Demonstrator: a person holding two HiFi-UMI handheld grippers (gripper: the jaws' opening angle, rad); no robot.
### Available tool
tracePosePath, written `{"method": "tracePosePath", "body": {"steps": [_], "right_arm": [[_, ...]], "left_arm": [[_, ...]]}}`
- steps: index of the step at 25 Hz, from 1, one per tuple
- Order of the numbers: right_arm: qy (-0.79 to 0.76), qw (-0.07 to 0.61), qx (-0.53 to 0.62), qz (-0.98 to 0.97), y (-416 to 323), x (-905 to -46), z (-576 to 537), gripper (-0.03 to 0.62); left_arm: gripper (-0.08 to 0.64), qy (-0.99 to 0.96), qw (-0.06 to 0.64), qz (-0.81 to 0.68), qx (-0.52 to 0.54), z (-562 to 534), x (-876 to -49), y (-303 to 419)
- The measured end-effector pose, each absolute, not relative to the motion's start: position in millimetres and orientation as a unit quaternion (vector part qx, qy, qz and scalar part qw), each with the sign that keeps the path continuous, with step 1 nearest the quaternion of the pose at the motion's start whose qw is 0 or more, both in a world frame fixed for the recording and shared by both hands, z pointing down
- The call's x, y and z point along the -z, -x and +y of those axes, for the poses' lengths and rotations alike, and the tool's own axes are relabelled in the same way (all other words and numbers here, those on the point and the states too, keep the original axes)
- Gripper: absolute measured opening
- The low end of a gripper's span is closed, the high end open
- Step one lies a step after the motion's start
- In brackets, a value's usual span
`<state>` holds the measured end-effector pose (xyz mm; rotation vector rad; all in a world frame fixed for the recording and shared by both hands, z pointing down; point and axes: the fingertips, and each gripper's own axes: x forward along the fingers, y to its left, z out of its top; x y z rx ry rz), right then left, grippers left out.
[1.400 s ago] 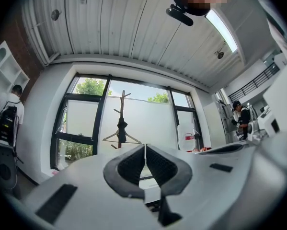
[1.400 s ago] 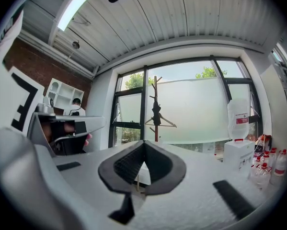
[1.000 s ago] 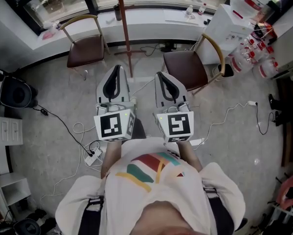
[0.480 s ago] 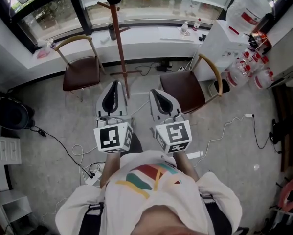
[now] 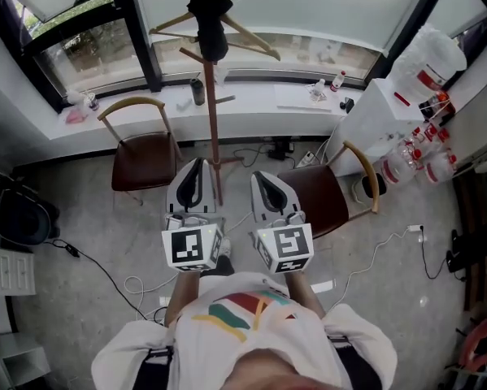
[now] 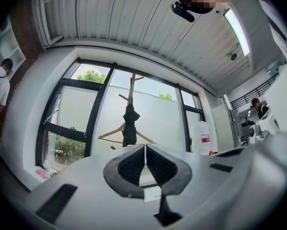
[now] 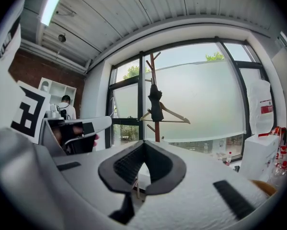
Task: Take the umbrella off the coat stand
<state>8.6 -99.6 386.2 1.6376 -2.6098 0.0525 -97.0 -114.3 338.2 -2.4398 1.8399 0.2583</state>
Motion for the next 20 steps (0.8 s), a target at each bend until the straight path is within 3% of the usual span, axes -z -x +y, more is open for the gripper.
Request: {"method": "tracePosePath", "body": {"steps": [10, 20], "right_arm": [[-0.531, 0.025, -0.013, -0.847, 54, -382, -209, 0.000], [-0.535, 0.016, -0.008, -0.844, 63, -384, -257, 0.000]], "left_arm": [[0.011, 0.808, 0.038, 0.581, -0.093, -213, -327, 143], [0.011, 0.802, 0.022, 0.591, -0.079, -261, -345, 155]]}}
